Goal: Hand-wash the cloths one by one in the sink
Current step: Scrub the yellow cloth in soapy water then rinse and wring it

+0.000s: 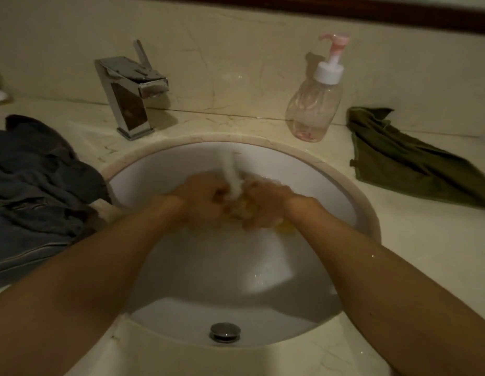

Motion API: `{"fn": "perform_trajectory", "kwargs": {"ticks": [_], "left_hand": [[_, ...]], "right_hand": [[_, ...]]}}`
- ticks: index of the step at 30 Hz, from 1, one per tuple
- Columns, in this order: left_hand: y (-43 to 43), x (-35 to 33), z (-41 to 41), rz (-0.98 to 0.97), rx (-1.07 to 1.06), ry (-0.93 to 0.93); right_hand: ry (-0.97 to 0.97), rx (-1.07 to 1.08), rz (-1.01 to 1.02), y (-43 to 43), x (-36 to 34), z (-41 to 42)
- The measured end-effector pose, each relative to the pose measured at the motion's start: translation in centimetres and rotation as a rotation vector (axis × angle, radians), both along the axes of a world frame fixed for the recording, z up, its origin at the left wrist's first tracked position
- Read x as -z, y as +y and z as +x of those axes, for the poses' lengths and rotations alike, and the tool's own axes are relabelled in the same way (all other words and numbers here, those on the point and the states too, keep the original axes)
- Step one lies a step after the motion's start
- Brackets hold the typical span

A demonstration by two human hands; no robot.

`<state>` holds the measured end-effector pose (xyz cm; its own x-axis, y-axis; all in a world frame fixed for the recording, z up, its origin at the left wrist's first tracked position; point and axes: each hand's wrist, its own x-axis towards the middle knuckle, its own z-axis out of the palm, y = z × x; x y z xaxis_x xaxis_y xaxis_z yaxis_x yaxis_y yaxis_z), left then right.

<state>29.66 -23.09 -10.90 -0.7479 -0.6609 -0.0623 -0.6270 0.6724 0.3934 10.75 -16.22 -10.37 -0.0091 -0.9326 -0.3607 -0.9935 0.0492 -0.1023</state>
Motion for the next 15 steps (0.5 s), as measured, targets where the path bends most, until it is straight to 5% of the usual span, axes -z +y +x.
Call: {"fn": "perform_trajectory", "kwargs": {"ticks": [3,8,11,15], "left_hand": [[0.1,0.7,0.7,0.001,0.015,-0.325],[-0.1,-0.2,0.9,0.181,-0.077,-0.246],[0.1,-0.6,0.3,0.279,-0.08,-0.398],[-0.6,-1.7,1.0,0.162,-0.184,-0.449]], "right_hand": [[0.177,0.037,0.135,0.5,0.8,0.3],[-0.045,0.109,0.048,0.7,-0.6,0.9],[-0.248,0.172,0.145,1.2,-1.2,-0.6],[-0.128,0.143,0.031,1.1,-1.8,-1.0]]}}
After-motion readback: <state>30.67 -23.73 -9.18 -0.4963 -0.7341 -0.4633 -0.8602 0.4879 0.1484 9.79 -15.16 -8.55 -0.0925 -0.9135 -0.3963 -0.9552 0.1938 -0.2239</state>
